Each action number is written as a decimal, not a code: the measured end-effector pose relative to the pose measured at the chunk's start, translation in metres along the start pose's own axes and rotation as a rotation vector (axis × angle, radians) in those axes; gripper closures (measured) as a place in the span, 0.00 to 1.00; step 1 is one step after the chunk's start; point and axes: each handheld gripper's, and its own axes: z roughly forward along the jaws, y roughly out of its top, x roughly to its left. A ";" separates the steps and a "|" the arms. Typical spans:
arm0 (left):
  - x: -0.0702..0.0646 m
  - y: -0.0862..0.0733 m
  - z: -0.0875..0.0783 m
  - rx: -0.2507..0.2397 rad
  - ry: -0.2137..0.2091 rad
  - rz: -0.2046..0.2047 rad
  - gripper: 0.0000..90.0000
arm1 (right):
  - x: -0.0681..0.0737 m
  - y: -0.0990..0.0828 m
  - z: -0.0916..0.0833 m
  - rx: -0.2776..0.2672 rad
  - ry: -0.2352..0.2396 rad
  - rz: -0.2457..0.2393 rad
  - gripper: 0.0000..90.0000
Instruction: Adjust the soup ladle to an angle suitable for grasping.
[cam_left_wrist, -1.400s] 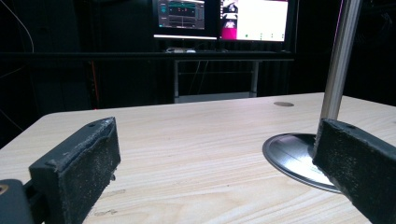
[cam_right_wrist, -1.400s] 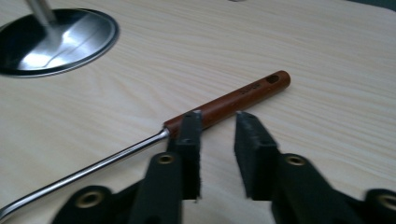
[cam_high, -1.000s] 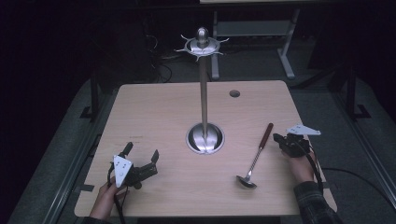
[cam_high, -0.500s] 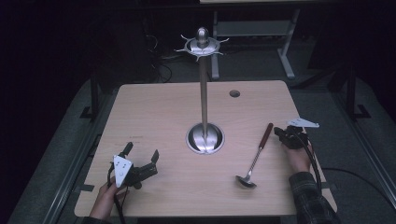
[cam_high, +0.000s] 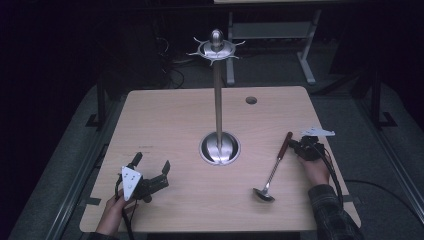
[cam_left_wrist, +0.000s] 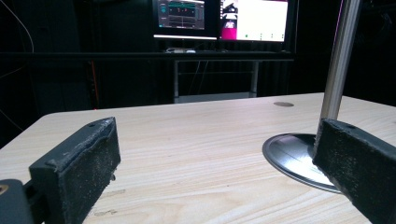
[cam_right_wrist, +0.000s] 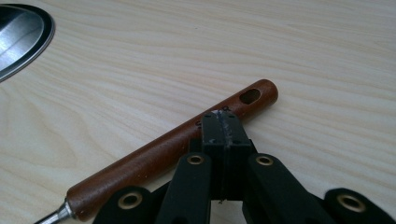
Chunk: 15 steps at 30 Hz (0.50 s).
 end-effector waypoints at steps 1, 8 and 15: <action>0.000 0.000 0.000 0.000 0.000 0.000 0.00 | 0.000 0.000 0.000 0.001 0.006 -0.003 1.00; 0.000 0.000 0.000 0.000 0.000 0.000 0.00 | 0.006 0.001 0.002 0.014 0.035 -0.017 1.00; 0.000 0.000 0.000 0.000 0.000 0.000 0.00 | 0.017 0.003 0.006 0.016 0.073 -0.048 1.00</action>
